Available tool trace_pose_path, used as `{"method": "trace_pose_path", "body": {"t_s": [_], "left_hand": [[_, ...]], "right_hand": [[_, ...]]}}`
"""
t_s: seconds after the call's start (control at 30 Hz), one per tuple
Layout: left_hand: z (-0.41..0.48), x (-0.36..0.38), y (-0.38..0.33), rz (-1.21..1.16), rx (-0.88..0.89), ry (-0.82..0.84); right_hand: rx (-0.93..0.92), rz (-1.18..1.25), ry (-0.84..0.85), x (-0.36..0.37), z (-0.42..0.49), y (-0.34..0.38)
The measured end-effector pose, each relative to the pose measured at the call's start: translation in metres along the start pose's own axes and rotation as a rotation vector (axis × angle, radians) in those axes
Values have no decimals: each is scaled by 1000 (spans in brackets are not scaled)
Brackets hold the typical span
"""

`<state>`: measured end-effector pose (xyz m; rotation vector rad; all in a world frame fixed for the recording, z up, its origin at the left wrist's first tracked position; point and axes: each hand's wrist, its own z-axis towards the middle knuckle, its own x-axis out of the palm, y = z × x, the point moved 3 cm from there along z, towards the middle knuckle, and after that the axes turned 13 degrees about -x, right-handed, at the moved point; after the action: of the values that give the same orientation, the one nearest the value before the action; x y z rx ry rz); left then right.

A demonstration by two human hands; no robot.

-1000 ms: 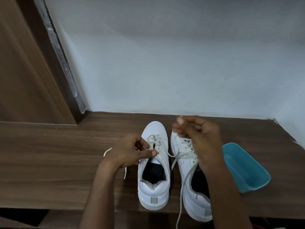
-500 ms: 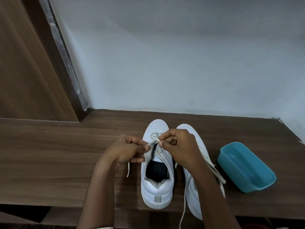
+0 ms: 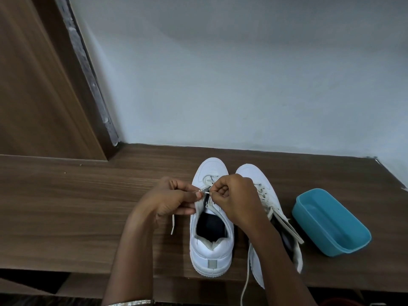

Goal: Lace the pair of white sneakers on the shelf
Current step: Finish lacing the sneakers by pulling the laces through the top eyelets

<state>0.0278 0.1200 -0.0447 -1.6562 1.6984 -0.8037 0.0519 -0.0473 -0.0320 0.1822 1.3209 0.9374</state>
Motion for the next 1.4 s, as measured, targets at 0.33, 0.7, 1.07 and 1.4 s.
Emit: {"method": "trace_pose_path", "body": {"t_s": [0.33, 0.7, 1.07, 1.4], "left_hand": [[4, 3, 5, -77, 20, -19], [-12, -10, -12, -251, 95, -145], [-34, -60, -27, -678, 506, -233], [-26, -48, -19, 849, 344, -587]], "right_hand": [[-20, 28, -28, 4, 1, -1], [51, 160, 52, -10, -3, -10], [36, 178, 36, -15, -1, -11], [173, 308, -350, -17, 6, -16]]}}
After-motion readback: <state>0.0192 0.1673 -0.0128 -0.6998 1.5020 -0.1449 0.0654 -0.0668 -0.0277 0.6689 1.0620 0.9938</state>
